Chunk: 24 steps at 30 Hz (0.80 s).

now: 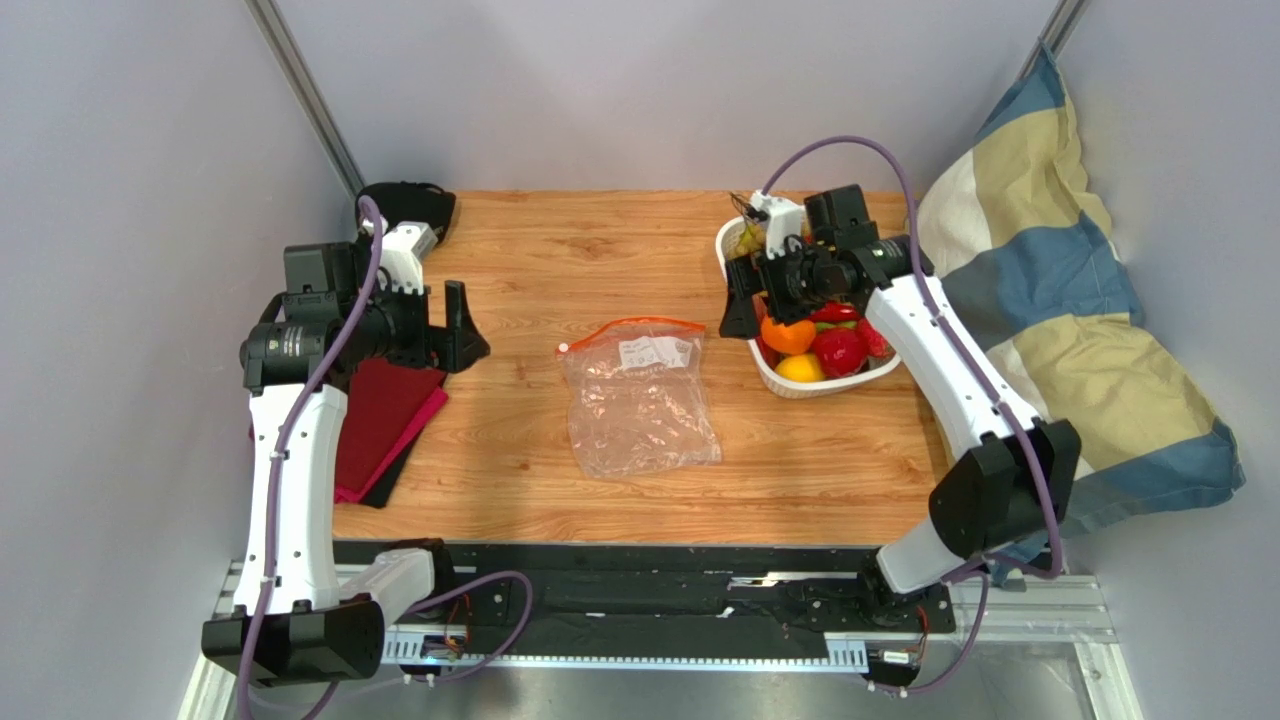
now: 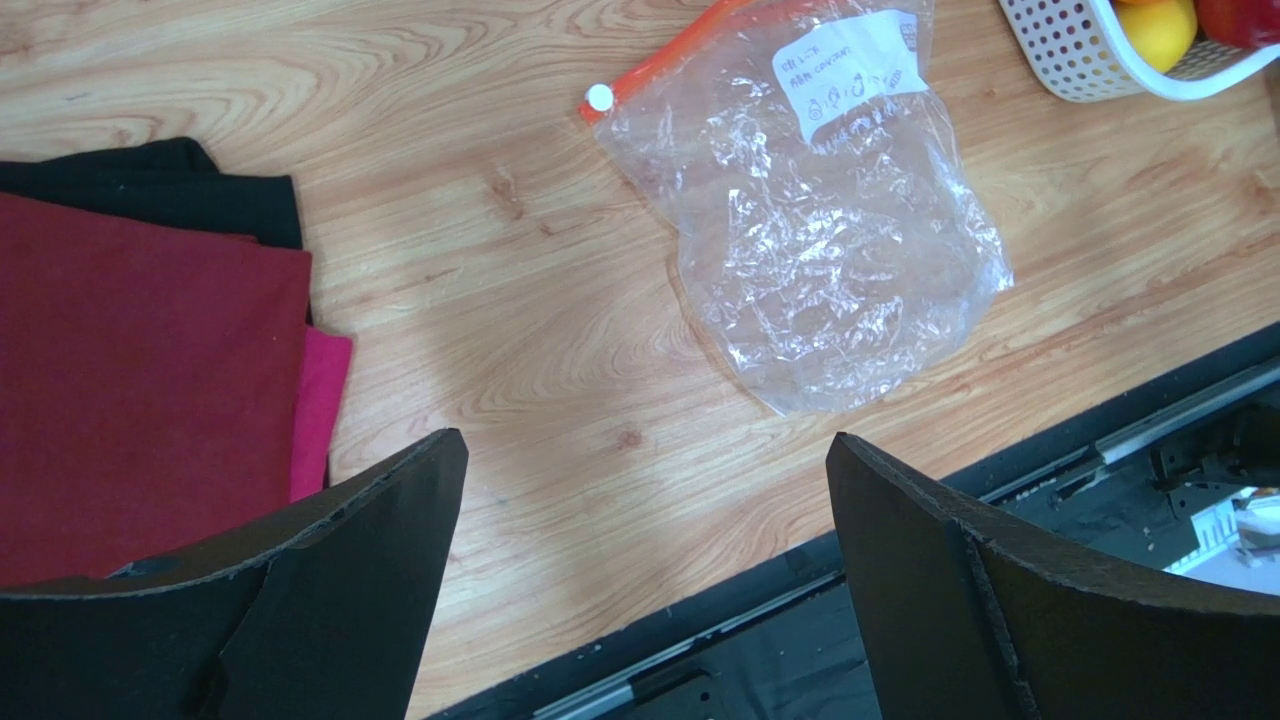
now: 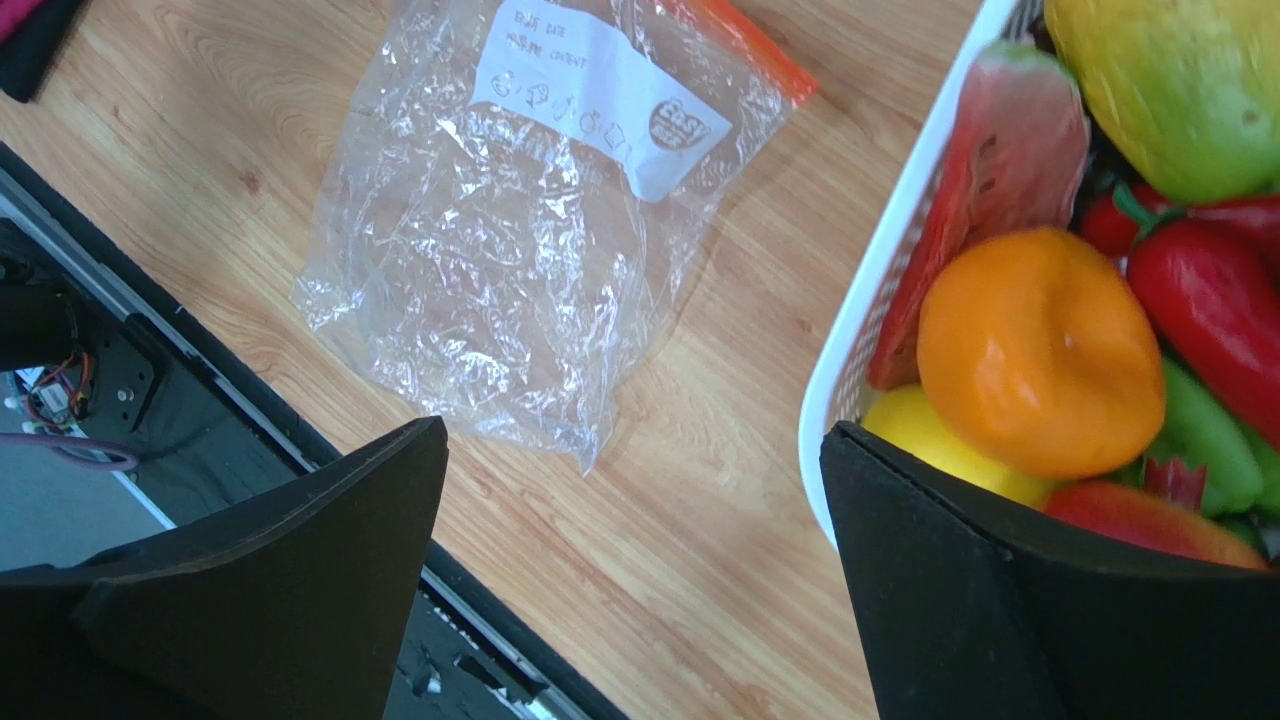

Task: Place the food in the zip-top bag and seal the zipper
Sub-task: Pick up the zipper food storage bag at the center of the board.

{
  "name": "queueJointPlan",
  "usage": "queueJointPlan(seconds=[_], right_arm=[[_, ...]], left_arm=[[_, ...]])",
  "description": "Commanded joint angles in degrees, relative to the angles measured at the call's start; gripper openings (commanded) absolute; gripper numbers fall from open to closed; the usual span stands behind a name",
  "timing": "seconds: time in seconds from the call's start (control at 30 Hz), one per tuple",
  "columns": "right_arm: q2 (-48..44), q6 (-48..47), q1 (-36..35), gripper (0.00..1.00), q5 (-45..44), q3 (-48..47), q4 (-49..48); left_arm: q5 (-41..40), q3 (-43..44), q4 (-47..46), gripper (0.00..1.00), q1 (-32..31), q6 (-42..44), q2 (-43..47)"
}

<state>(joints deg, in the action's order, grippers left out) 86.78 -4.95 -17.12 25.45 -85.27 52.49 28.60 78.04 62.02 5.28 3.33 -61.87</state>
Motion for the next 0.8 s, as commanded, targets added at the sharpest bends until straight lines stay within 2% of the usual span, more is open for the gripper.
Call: queueJointPlan(seconds=[0.0, 0.2, 0.33, 0.47, 0.6, 0.77], right_arm=[[5.5, -3.3, -1.9, 1.0, 1.0, -7.0, -2.0], [11.6, -5.9, -4.7, 1.0, 3.7, -14.6, -3.6], [16.9, -8.6, -6.7, 1.0, 5.6, -19.4, -4.0], [25.2, -13.0, -9.7, 1.0, 4.6, -23.7, -3.9], [32.5, -15.7, -11.0, 0.99, 5.7, -29.1, -2.8], [37.8, -19.5, -11.9, 0.99, 7.8, -30.2, -5.0]], left_arm=[[3.0, 1.0, 0.1, 0.99, 0.4, 1.4, -0.4], [3.0, -0.7, -2.3, 0.99, 0.3, 0.8, 0.9], [6.0, -2.9, -6.4, 0.99, 0.3, 0.4, 3.0], [10.8, -3.4, -5.9, 0.99, 0.3, 0.8, 2.4], [11.6, -3.5, -5.2, 0.99, 0.3, 1.0, 2.1], [13.1, -4.2, -4.9, 0.99, 0.3, 1.1, 2.8]])
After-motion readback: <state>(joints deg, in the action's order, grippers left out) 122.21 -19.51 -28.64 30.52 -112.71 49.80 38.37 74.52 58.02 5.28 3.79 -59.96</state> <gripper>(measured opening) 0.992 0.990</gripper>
